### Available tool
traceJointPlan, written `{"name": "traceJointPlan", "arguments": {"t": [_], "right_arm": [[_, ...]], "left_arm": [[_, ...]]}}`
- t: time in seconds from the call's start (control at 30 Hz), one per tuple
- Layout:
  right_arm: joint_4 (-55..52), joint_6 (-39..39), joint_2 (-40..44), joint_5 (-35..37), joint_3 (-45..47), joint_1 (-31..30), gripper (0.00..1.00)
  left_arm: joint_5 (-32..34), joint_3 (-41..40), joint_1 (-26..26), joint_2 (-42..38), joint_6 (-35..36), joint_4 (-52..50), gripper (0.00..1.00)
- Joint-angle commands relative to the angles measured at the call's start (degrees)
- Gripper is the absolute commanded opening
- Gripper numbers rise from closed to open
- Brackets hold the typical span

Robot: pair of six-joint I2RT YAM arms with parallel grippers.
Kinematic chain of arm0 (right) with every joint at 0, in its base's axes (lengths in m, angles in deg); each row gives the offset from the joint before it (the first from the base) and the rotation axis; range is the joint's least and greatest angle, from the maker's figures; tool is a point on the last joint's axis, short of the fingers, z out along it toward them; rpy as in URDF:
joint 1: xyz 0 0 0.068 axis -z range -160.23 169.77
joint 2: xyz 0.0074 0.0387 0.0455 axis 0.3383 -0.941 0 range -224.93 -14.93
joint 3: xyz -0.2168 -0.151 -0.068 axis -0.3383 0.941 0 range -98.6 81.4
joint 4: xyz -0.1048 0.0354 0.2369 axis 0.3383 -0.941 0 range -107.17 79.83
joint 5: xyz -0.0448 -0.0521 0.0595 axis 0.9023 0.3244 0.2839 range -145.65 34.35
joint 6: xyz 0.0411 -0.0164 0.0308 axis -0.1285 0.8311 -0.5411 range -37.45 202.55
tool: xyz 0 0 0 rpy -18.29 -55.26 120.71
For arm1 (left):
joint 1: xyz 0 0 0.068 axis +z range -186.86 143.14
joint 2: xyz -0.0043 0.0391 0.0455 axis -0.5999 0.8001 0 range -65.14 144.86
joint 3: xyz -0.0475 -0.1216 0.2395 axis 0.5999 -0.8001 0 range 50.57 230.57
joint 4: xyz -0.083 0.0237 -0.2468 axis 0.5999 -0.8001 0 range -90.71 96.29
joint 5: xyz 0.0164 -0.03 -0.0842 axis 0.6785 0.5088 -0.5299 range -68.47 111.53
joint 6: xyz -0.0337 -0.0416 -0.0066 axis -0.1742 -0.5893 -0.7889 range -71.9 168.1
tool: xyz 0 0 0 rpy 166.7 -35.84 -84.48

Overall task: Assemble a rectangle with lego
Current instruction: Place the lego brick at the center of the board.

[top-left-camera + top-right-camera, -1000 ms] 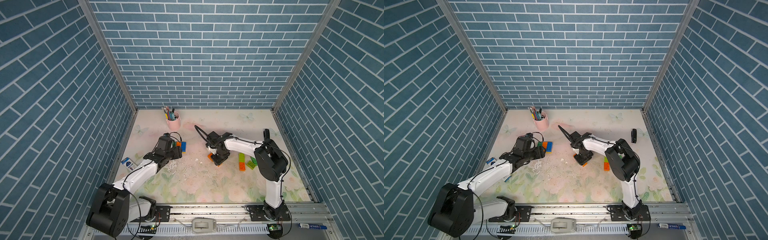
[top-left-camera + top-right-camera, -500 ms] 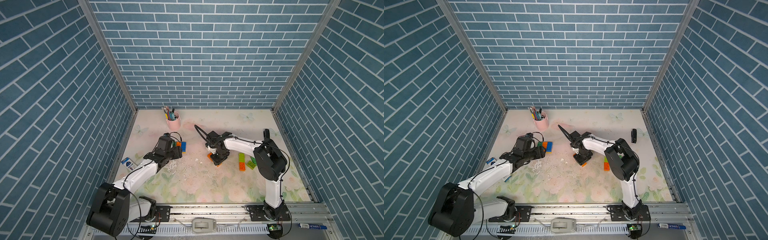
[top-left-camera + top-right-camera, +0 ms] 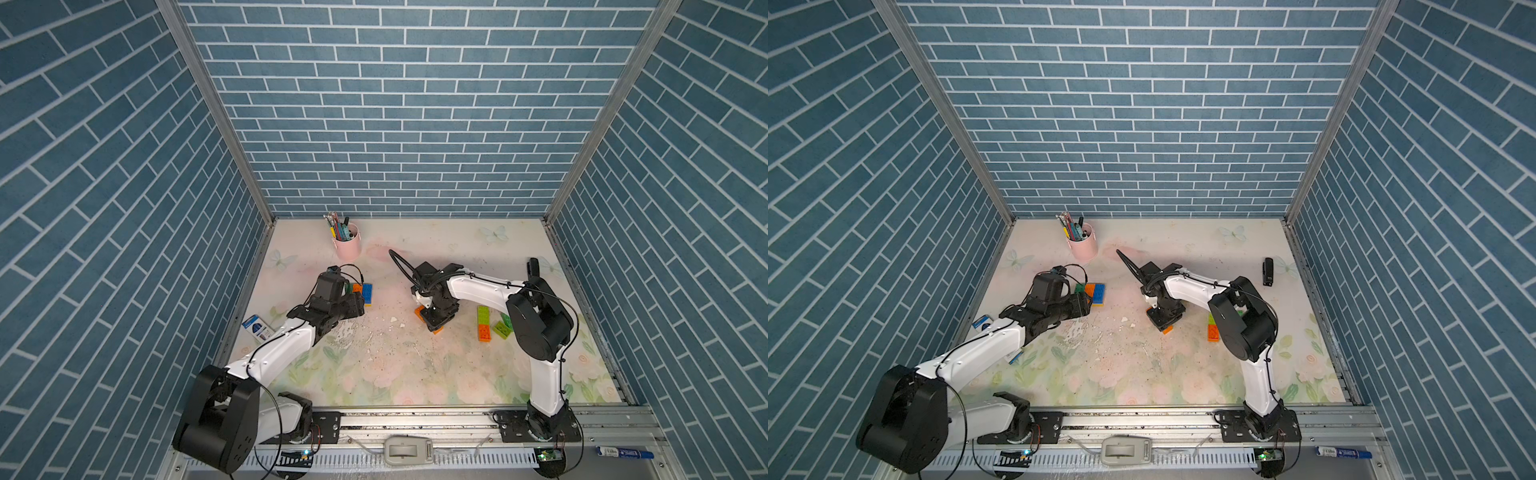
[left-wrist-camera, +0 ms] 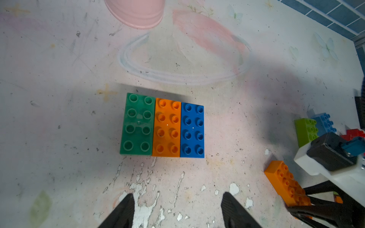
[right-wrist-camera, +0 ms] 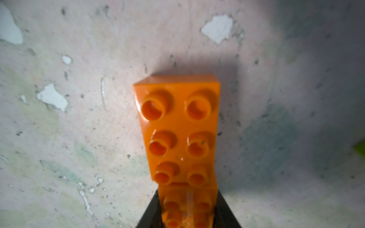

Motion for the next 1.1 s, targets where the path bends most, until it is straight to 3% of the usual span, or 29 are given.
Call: {"name": "traceJointPlan", "arguments": {"t": [0.0, 0.57, 1.07], "right_arm": [[-1.59, 0.03, -2.62, -0.61, -0.45, 0.10, 0.31], [-2.59, -0.51, -3.13, -0.52, -1.65, 0.05, 0.32], [-2.65, -0.55, -3.76, -0.35, -2.39, 0.08, 0.40]], "left_arm": [[-0.02, 0.34, 0.26, 0.06, 0.19, 0.54, 0.72], [-0.21, 0.25, 0.31, 0.17, 0.18, 1.05, 0.72], [0.07, 0.16, 0.26, -0.43, 0.25, 0.66, 0.71]]}}
